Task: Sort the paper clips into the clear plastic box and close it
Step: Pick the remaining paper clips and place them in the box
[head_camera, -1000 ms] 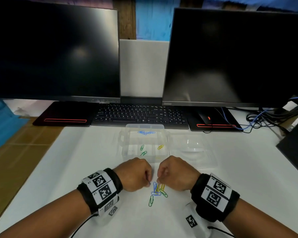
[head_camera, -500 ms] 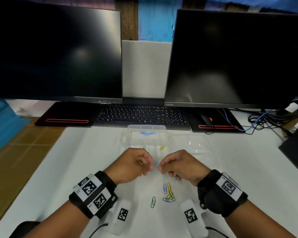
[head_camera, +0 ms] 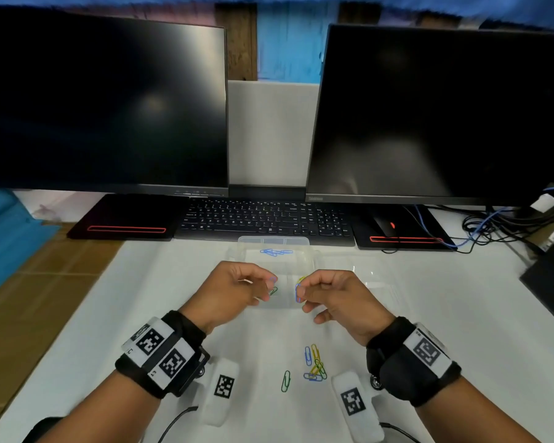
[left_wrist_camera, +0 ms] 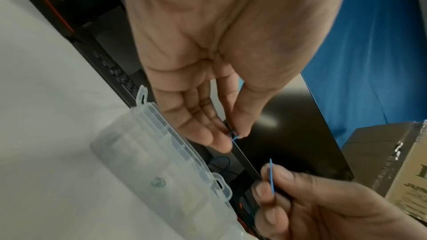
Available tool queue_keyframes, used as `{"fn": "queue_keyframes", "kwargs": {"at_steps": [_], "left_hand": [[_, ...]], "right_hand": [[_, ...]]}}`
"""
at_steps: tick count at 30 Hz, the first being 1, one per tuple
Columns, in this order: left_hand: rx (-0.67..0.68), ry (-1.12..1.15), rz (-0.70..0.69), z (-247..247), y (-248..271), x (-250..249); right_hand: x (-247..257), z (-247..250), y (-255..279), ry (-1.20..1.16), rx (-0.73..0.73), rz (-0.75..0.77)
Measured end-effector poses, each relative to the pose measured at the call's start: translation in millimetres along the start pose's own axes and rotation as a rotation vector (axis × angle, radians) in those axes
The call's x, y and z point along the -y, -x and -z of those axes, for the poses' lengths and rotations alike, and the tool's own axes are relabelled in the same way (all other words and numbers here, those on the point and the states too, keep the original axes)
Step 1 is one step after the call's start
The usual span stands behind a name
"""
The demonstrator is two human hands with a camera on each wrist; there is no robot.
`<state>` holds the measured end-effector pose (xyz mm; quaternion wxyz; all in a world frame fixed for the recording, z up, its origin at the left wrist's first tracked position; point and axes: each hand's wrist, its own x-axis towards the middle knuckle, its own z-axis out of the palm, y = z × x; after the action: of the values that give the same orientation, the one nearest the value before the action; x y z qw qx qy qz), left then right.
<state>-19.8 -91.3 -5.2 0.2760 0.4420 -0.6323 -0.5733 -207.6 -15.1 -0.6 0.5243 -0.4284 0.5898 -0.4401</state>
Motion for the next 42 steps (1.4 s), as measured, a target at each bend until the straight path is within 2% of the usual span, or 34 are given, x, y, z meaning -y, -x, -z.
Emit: {"fn": "queue_keyframes", "kwargs": {"at_steps": [4,7,12,14,16,20,22,26,29,31,37,42], "left_hand": [[-0.138,-0.017,0.000,13.6,-17.6,-16.9],[-0.215,-0.070,-0.003,11.0,-39.7,-32.7],[-0.276,-0.104,0.062,-0.9,-65.9,-40.1],[-0.277,-0.171,0.009,0.7,-58.4,-36.5],[-0.147,-0.289,-0.065,3.3,-44.0,-28.3],[0.375,-0.512,-0.097,-10.0,-6.0,-8.4],[0.503,-0.651,-0.116,-28.3,8.3,-2.5],[0.528,-0.767,-0.151,-52.3,14.1,5.3],[0.529,-0.810,-0.159,-56.6,11.3,7.2],[0.527,-0.824,-0.158,-57.5,10.4,6.6],[0.569,-0.891,-0.146,-58.0,7.9,10.0],[0.537,-0.946,-0.172,-56.7,6.0,11.2]], "right_hand": [[12.8,-4.0,-14.9,0.060,-0.113,0.056],[29.0,-5.9,-45.3,0.116,-0.229,0.086],[41.1,-3.6,-83.6,0.207,-0.365,0.050],[34.1,4.8,-79.3,0.286,-0.394,0.085],[24.1,14.2,-62.5,0.386,-0.310,0.110],[1.2,15.2,-10.9,0.664,0.061,0.080],[-9.6,12.5,6.9,0.817,0.165,0.084],[-21.0,9.6,31.8,0.900,0.208,0.104],[-27.0,7.7,41.8,0.933,0.166,0.073],[-30.5,6.6,44.7,0.934,0.128,0.055],[-32.9,-9.1,47.0,1.017,0.168,0.076],[-33.7,-9.3,43.4,1.080,0.153,0.087]]}}
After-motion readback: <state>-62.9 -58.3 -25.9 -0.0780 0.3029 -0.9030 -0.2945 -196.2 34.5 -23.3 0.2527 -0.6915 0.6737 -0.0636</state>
